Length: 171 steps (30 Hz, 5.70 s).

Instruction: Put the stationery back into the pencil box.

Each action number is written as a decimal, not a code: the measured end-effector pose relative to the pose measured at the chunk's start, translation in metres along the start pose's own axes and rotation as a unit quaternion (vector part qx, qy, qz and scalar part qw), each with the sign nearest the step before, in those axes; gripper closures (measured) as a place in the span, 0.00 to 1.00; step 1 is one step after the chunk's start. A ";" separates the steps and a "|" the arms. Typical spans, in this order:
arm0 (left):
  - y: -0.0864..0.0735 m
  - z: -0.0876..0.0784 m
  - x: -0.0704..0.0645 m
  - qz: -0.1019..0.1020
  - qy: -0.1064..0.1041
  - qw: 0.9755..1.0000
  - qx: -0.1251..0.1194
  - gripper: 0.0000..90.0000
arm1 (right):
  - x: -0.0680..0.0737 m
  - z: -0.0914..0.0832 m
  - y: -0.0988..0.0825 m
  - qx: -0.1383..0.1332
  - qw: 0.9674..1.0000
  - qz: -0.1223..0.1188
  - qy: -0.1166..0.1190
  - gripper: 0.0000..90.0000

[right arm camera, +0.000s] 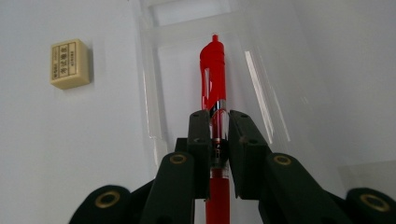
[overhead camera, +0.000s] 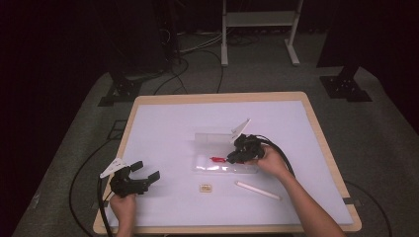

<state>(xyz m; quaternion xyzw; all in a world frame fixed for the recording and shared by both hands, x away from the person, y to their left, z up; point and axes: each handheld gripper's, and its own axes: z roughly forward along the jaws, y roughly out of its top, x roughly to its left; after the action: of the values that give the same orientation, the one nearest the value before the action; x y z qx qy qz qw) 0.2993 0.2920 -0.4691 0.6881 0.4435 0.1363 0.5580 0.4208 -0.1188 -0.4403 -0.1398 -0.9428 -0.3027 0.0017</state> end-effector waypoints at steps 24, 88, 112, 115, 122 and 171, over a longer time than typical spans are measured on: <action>0.000 0.000 0.000 0.000 0.000 1.000 0.000 0.00 | -0.004 0.007 -0.004 0.010 1.000 0.008 0.009 0.87; -0.001 0.002 -0.001 0.003 0.004 1.000 0.008 0.00 | 0.064 -0.058 -0.082 -0.072 0.995 0.064 -0.018 0.39; -0.001 0.003 -0.003 0.007 0.005 1.000 0.012 0.00 | 0.072 -0.050 -0.101 -0.073 0.994 0.081 -0.031 0.26; -0.001 0.003 -0.003 0.007 0.006 1.000 0.012 0.00 | 0.073 -0.049 -0.102 -0.069 0.994 0.081 -0.032 0.27; -0.001 0.003 -0.003 0.006 0.005 1.000 0.012 0.00 | 0.076 -0.043 -0.104 -0.065 0.994 0.077 -0.031 0.30; -0.001 0.004 -0.003 0.009 0.006 1.000 0.016 0.00 | 0.094 -0.037 -0.113 -0.075 0.994 0.043 -0.073 0.87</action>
<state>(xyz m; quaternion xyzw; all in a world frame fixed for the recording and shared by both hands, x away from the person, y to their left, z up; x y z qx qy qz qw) 0.2995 0.2873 -0.4701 0.6998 0.4428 0.1386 0.5431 0.2971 -0.2031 -0.4661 -0.2017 -0.9083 -0.3606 -0.0650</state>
